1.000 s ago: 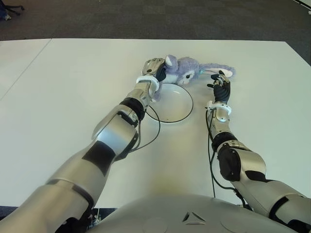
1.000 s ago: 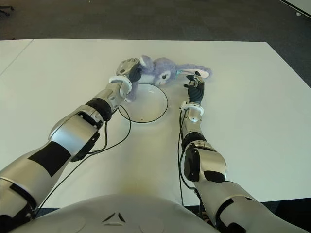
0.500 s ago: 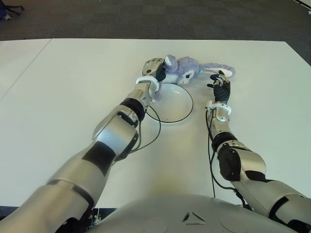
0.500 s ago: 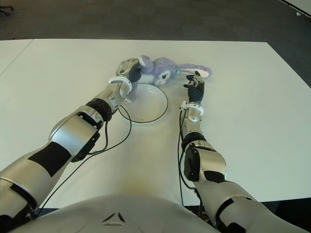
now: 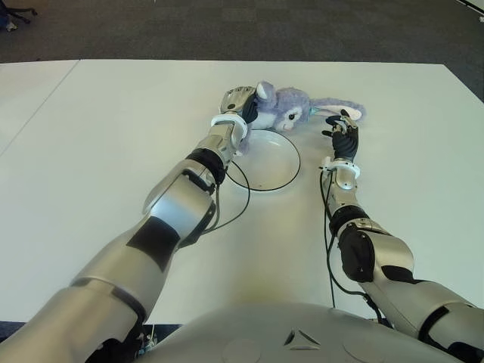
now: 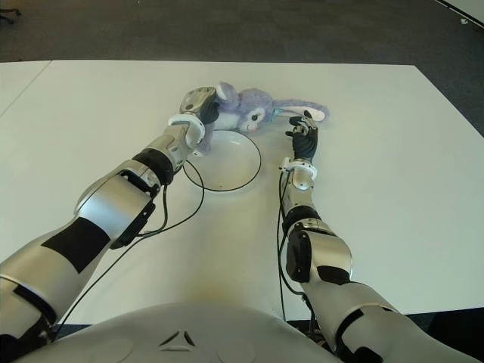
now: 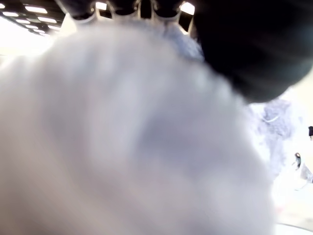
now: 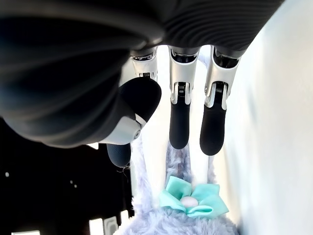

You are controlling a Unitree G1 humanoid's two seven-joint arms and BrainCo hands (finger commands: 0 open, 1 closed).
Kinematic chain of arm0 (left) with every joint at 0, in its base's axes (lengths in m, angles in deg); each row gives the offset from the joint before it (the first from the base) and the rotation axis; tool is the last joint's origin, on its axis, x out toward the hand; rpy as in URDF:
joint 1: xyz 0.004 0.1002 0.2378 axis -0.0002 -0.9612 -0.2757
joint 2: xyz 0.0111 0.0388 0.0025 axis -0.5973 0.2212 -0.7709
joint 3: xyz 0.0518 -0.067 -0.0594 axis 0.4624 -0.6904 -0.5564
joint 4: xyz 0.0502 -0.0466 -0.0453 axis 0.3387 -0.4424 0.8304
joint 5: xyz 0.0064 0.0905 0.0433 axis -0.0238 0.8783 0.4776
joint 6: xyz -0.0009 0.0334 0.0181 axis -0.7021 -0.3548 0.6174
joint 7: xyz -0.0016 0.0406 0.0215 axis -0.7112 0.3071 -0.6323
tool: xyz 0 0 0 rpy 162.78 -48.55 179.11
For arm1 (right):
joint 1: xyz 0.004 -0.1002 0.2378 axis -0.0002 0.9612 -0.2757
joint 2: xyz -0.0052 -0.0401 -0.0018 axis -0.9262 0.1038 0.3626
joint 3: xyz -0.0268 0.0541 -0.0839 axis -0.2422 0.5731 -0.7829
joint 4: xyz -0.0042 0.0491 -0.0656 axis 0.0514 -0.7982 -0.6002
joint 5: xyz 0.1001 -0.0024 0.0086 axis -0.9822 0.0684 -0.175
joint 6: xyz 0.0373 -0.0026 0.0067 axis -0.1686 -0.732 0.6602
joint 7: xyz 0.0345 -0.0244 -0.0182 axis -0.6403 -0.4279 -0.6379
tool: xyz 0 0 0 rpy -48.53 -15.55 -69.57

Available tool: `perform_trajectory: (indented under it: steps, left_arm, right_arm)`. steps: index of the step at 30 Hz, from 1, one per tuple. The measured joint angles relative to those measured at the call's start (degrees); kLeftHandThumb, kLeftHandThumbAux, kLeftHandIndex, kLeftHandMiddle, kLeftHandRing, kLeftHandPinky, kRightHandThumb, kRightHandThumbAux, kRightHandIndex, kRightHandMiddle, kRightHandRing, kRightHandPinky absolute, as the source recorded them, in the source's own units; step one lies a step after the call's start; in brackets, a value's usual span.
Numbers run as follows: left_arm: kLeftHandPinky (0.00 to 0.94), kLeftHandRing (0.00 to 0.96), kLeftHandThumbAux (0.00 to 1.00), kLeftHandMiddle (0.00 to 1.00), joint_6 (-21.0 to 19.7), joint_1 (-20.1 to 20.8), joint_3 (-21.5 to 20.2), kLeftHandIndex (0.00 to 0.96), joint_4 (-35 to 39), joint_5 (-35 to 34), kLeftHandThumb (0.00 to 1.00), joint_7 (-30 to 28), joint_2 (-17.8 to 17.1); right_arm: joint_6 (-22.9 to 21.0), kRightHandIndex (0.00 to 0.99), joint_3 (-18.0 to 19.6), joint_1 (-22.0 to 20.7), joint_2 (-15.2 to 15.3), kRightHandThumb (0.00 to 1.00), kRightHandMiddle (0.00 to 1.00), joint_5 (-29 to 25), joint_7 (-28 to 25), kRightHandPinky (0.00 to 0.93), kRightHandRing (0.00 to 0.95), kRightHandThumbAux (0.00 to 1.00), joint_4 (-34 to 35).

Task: Put the doll into the plate.

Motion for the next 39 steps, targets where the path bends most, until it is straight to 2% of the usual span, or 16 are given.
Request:
perform_trajectory:
  steps: [26, 30, 39]
  left_arm:
    - [0.781, 0.787, 0.694, 0.791, 2.47, 4.78, 2.42, 0.442, -0.24, 1.67, 0.733, 1.88, -2.3]
    - [0.81, 0.788, 0.695, 0.792, 2.52, 5.99, 2.55, 0.441, -0.24, 1.74, 0.732, 1.96, -2.46]
    - [0.81, 0.796, 0.697, 0.804, 3.84, 7.8, 3.98, 0.441, -0.21, 2.61, 0.728, 3.45, -3.06]
  right_arm:
    - [-0.12, 0.431, 0.67, -0.07, -0.05, 1.0, 0.1, -0.1, -1.2, 0.421, 0.325, 0.702, 0.0]
    - [-0.14, 0.431, 0.79, -0.07, -0.06, 1.0, 0.098, -0.11, -1.39, 0.421, 0.324, 0.702, 0.0]
    - [-0.16, 0.432, 0.78, -0.07, -0.06, 1.0, 0.121, -0.09, -1.39, 0.408, 0.244, 0.704, 0.0]
